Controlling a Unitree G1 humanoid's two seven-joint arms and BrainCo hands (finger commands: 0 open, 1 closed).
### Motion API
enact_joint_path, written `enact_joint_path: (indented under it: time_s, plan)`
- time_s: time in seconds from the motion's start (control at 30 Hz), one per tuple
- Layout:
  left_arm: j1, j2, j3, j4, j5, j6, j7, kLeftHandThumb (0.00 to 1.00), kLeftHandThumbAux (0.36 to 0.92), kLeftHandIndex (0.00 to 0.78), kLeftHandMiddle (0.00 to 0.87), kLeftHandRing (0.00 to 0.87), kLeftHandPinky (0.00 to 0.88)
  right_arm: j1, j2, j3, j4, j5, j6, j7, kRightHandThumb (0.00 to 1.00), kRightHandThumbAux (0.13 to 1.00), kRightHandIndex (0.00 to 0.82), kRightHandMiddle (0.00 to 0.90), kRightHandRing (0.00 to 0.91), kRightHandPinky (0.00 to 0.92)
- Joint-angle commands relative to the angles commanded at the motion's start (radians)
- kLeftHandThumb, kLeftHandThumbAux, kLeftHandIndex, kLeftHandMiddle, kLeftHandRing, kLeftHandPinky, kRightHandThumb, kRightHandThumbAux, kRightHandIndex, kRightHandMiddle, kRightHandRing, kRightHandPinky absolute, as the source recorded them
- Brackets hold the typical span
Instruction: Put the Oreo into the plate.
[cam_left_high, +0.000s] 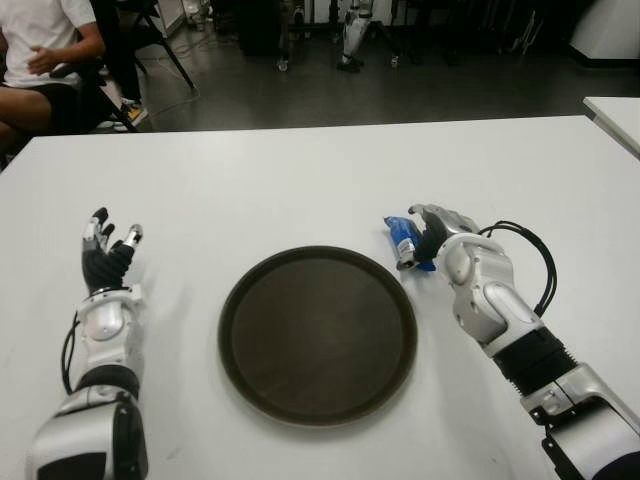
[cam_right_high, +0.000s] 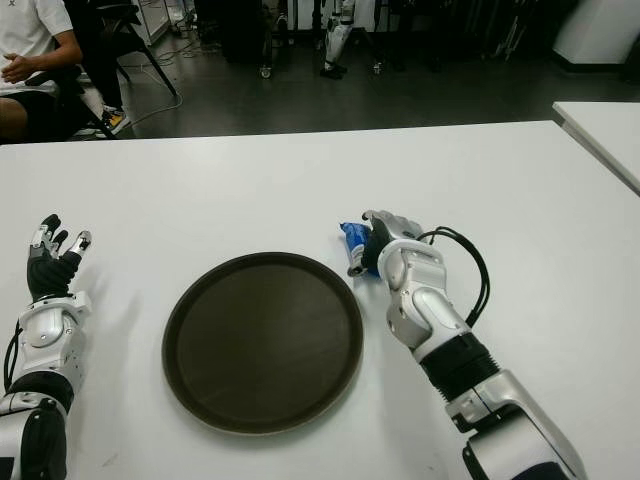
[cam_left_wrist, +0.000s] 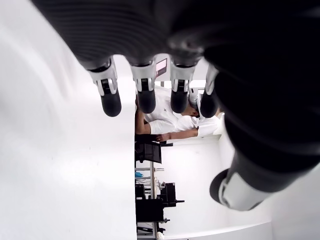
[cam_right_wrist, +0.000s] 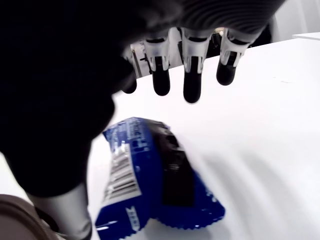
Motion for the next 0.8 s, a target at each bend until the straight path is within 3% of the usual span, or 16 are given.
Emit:
enact_joint_path:
  time_s: [0.47, 0.8]
  plan:
    - [0.000, -0.003, 0.005, -0.001, -0.006, 0.005, 0.000, 0.000, 0.754, 0.000, 0.000, 0.000, 0.000, -0.014, 0.002, 0.015, 0.023, -0.015, 0.022, 0.001, 0.000, 0.815, 0.127, 0.143, 0.134, 0.037]
    - [0.002, -0.001, 0.002, 0.000, -0.003, 0.002, 0.000, 0.000, 0.743, 0.000, 0.000, 0.000, 0.000, -0.026, -0.002, 0.037, 0.039, -0.019, 0.041, 0.005, 0.000, 0.817, 0.120, 0.138, 0.131, 0.029]
